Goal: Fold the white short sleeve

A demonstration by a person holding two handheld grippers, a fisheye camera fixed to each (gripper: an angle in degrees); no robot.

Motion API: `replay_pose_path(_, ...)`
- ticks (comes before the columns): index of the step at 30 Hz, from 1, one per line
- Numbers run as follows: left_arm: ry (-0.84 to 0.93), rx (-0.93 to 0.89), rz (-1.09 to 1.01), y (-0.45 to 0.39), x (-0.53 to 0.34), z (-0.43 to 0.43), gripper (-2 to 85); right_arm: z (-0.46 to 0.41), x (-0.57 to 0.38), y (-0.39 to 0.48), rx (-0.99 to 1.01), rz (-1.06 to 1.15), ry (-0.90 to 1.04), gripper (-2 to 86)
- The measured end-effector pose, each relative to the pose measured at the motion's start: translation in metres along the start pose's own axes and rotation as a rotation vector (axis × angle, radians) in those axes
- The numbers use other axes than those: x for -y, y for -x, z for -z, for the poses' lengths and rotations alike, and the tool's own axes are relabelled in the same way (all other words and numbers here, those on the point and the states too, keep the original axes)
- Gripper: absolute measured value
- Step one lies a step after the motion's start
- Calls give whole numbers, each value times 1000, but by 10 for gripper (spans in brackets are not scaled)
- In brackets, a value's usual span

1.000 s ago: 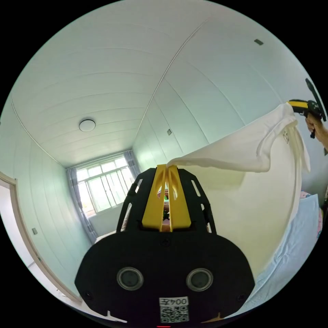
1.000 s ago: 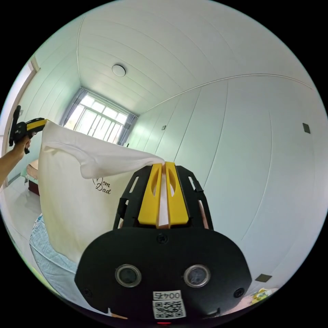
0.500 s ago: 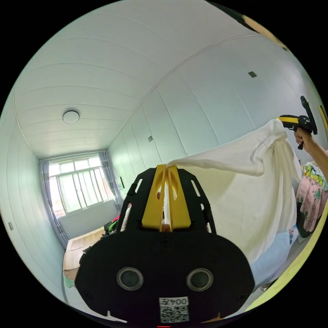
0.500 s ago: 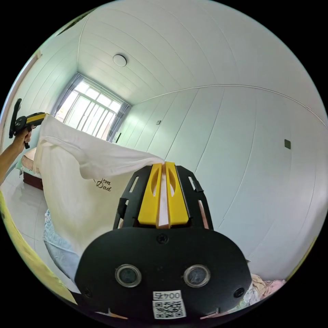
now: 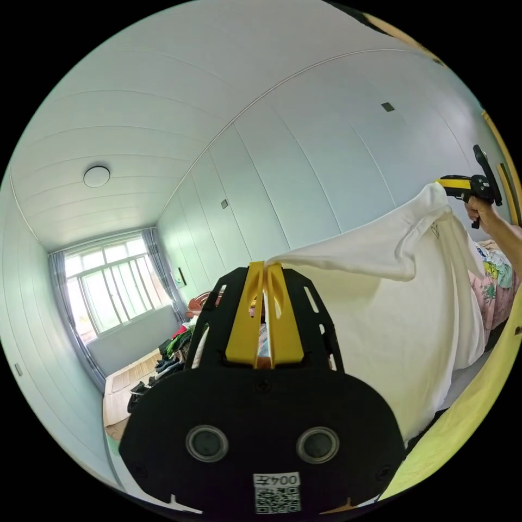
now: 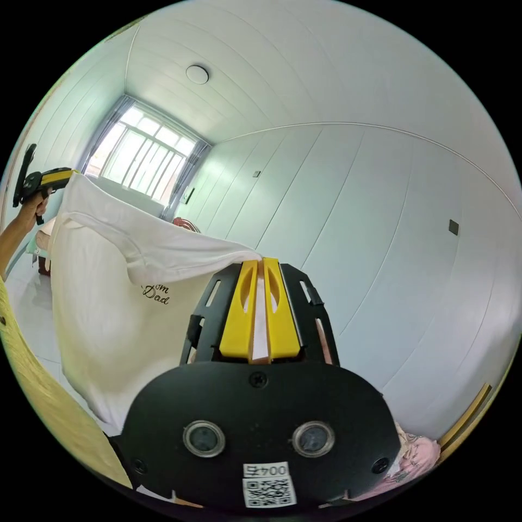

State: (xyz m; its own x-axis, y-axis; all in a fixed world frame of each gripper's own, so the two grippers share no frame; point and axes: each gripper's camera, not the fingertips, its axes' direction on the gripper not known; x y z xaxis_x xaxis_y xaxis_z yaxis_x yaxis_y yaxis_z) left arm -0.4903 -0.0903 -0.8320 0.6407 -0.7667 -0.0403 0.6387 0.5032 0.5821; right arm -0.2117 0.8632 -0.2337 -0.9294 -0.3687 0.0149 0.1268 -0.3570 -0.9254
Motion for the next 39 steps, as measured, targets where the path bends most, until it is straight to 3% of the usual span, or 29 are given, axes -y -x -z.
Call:
replay_pose_path(9, 95, 5, -45, 38, -25, -183, 6, -114, -4, 2, 33, 29, 80, 21)
replay_pose_path(18, 413, -33, -119, 63, -85, -518, 8, -399, -44, 4, 224, -21, 303, 23)
replay_pose_path(26, 775, -36, -133, 62, -262, -840, 9, -699, -161, 88, 410, -3, 610, 25)
replay_pose_path(39, 1208, -32, -139, 114, -477, -1120, 32, -964, -282, 176, 590, -139, 1049, 67)
